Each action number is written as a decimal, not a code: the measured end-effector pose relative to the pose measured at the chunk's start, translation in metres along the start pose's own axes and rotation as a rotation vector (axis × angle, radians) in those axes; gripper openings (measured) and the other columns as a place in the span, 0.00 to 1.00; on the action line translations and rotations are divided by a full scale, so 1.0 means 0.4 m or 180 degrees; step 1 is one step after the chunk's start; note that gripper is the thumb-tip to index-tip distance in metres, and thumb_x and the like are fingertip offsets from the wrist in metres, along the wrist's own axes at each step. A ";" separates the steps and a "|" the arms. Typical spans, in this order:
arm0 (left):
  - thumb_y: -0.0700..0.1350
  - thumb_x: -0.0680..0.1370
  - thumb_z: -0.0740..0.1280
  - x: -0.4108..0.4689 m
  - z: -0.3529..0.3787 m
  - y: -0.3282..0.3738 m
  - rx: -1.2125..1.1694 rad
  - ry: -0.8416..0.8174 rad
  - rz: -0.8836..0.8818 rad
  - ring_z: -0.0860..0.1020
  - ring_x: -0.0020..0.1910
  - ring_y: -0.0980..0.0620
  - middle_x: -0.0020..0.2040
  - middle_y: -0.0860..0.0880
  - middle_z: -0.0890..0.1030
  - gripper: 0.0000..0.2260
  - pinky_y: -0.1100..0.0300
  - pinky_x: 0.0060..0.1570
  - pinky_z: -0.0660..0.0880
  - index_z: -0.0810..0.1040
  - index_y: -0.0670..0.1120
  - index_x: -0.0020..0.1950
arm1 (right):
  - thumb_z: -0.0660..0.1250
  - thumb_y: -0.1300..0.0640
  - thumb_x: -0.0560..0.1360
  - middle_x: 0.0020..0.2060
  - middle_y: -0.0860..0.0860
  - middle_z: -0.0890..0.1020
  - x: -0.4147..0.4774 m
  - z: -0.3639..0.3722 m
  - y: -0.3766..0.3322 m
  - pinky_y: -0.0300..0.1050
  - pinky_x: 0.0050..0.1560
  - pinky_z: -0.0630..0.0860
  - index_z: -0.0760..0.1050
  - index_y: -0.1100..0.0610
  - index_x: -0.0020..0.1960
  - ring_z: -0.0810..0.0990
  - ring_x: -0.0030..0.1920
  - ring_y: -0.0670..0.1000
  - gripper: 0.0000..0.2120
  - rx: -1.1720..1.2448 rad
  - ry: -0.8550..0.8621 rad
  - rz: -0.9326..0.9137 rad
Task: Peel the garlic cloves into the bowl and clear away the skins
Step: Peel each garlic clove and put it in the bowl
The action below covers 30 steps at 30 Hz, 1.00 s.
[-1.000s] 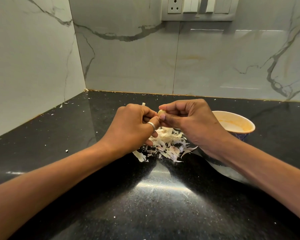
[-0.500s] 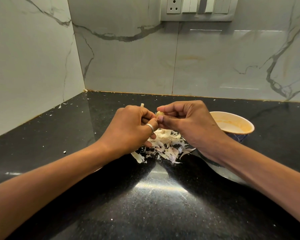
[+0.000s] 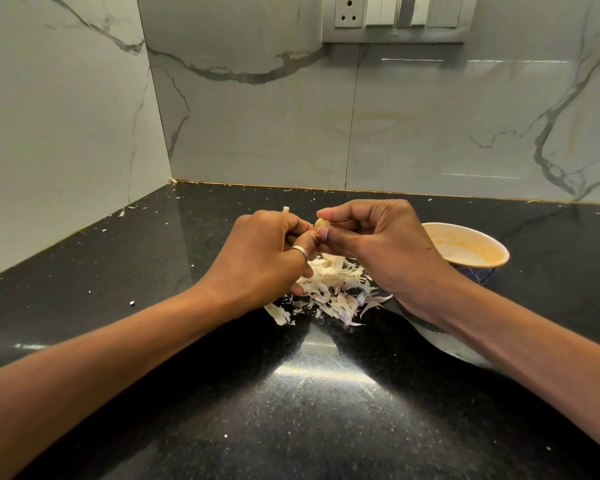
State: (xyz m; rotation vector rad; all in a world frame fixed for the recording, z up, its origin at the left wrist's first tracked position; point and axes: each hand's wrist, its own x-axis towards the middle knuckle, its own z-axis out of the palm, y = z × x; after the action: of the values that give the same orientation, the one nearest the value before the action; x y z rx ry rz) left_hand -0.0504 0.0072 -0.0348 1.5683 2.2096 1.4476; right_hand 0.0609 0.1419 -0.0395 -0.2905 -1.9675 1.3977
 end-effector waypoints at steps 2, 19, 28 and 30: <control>0.42 0.82 0.67 0.001 -0.001 -0.002 -0.0013 -0.0014 0.0012 0.84 0.33 0.58 0.37 0.51 0.83 0.05 0.61 0.30 0.81 0.83 0.45 0.52 | 0.75 0.68 0.73 0.45 0.58 0.88 0.000 -0.001 -0.002 0.48 0.52 0.85 0.83 0.63 0.57 0.88 0.46 0.54 0.12 0.0053 -0.0008 0.0014; 0.42 0.78 0.72 0.013 -0.009 -0.004 -0.0482 -0.0100 -0.0370 0.85 0.35 0.54 0.37 0.47 0.85 0.05 0.60 0.31 0.81 0.84 0.40 0.50 | 0.76 0.67 0.73 0.46 0.55 0.88 0.001 0.005 0.007 0.53 0.56 0.84 0.85 0.58 0.55 0.88 0.49 0.54 0.12 -0.0169 -0.0005 -0.0067; 0.41 0.79 0.71 0.012 -0.009 -0.005 -0.0267 -0.0082 -0.0205 0.85 0.35 0.55 0.36 0.50 0.84 0.03 0.59 0.30 0.82 0.84 0.44 0.48 | 0.76 0.68 0.73 0.45 0.56 0.88 0.000 0.005 0.005 0.53 0.56 0.84 0.84 0.60 0.56 0.88 0.48 0.54 0.12 -0.0090 0.0014 -0.0044; 0.42 0.79 0.71 0.011 -0.008 -0.005 -0.0140 -0.0023 -0.0133 0.85 0.34 0.56 0.35 0.51 0.84 0.03 0.58 0.31 0.82 0.84 0.45 0.47 | 0.76 0.67 0.73 0.45 0.56 0.88 0.000 0.006 0.005 0.53 0.55 0.84 0.84 0.60 0.56 0.88 0.47 0.53 0.12 -0.0087 0.0043 -0.0057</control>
State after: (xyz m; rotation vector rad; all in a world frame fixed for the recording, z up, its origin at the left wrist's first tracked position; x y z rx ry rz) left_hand -0.0554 0.0084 -0.0325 1.5022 2.1774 1.4665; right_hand 0.0589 0.1408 -0.0418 -0.2933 -1.9750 1.3551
